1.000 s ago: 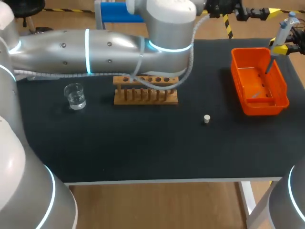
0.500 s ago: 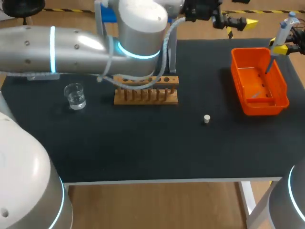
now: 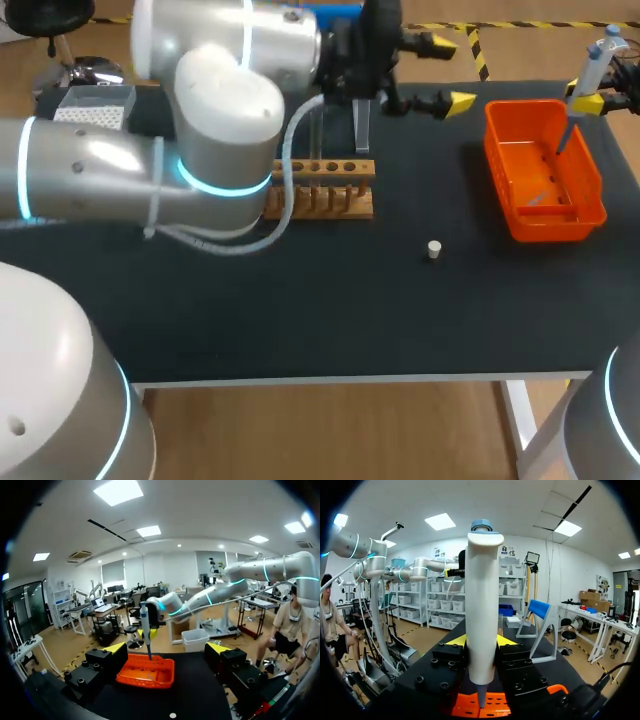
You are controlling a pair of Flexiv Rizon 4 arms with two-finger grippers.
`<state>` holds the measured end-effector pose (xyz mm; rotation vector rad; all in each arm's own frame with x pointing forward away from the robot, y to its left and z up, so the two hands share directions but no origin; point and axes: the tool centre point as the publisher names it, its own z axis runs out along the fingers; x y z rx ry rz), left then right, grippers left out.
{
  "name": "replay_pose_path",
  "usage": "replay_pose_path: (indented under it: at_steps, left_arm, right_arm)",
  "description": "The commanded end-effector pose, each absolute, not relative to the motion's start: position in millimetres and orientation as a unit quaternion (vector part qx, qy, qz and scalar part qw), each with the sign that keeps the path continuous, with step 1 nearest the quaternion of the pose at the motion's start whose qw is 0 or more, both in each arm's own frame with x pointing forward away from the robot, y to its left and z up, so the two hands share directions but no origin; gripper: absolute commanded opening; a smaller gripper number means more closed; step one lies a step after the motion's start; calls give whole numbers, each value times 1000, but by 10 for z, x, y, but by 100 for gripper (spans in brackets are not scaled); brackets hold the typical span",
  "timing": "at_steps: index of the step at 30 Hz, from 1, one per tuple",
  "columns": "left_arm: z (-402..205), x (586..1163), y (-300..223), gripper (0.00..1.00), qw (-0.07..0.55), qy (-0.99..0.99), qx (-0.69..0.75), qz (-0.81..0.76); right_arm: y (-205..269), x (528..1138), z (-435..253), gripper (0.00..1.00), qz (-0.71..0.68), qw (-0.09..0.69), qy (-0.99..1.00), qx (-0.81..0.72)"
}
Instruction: Invert the test tube, pick up the pipette, mount the tip to pipette, aspirate from beaker and dispense into the tube, eject the tip, return the pipette, and cap with the stopper.
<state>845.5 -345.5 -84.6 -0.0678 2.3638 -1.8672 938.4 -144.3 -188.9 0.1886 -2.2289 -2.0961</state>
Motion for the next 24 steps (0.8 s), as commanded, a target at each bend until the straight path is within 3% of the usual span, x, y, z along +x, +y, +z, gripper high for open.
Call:
replay_pose_path:
  at_steps: [1, 24]
  left_arm:
    - [-987, 8277, -3116, 100, 88, 741, -38, -664]
    - [-1403, 8322, -2558, 100, 93, 722, -72, -681]
  right_arm:
    - [-1459, 9398, -1881, 0, -682, 40, -727, 63]
    - [-1459, 9398, -1881, 0, -682, 40, -727, 63]
